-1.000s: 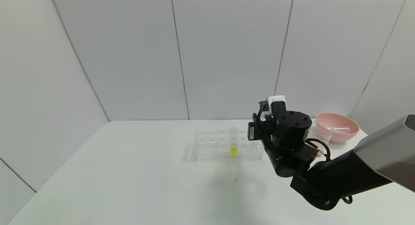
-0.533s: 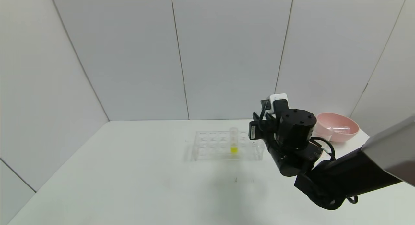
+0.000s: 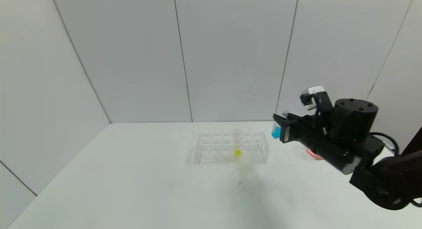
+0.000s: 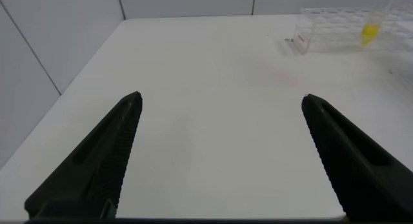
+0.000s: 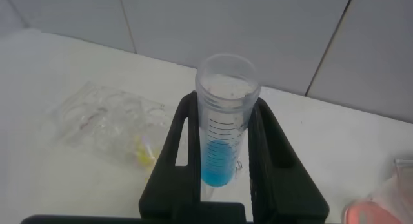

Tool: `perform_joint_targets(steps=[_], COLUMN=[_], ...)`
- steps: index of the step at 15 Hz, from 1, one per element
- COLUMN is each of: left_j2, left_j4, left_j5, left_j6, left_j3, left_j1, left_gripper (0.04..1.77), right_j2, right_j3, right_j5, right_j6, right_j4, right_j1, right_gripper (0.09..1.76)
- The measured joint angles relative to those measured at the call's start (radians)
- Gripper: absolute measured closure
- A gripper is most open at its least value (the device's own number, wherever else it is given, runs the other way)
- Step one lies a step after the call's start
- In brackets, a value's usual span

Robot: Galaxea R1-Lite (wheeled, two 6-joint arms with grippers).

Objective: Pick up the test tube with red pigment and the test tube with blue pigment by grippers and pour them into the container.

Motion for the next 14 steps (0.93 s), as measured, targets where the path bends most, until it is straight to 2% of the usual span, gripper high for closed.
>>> perform_joint_targets(steps=[4,7,11,14], left_j2=[0.0,0.0,0.0,0.0], left_j4=[0.0,0.0,0.0,0.0], left_j5=[0.0,0.0,0.0,0.0], left_j6=[0.0,0.0,0.0,0.0], left_j3=[0.0,0.0,0.0,0.0], left_j1=[0.0,0.0,0.0,0.0], left_gripper=[0.05,0.05,0.05,0.05], right_j2=[-0.131,-0.18,-0.2,-0.191], right_j3=[0.131,0.164,0.128,0.038], right_j5=[0.339,0.571,0.851,0.965], right_j6=[0.008,0.009,0.008,-0.006], right_j4=[0.013,0.039,0.127,0.236], right_j1=[-0.235,-0.445,-0.698,-0.821], right_gripper=[1.36,1.36,1.36,1.36])
